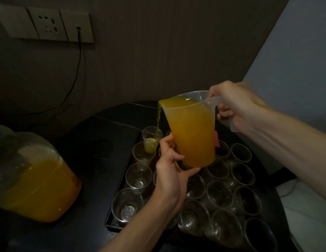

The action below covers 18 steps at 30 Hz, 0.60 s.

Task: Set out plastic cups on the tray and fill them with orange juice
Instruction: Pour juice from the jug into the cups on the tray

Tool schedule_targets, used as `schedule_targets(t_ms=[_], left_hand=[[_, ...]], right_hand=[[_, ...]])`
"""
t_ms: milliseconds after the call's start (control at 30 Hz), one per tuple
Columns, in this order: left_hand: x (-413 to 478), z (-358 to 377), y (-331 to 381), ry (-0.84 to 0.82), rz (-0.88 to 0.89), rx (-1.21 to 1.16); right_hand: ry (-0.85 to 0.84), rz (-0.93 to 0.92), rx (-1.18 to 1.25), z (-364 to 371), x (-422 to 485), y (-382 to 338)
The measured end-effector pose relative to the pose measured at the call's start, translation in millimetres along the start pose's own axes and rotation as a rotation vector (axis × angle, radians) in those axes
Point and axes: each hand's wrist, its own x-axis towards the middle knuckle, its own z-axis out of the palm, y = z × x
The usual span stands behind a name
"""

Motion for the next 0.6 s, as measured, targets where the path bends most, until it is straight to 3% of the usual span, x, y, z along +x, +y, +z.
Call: schedule_targets(t_ms=[600], left_hand=[[0.6, 1.4, -0.1, 0.016, 0.01, -0.033]], right_hand=[[0.017, -0.001, -0.003, 0.7, -0.5, -1.2]])
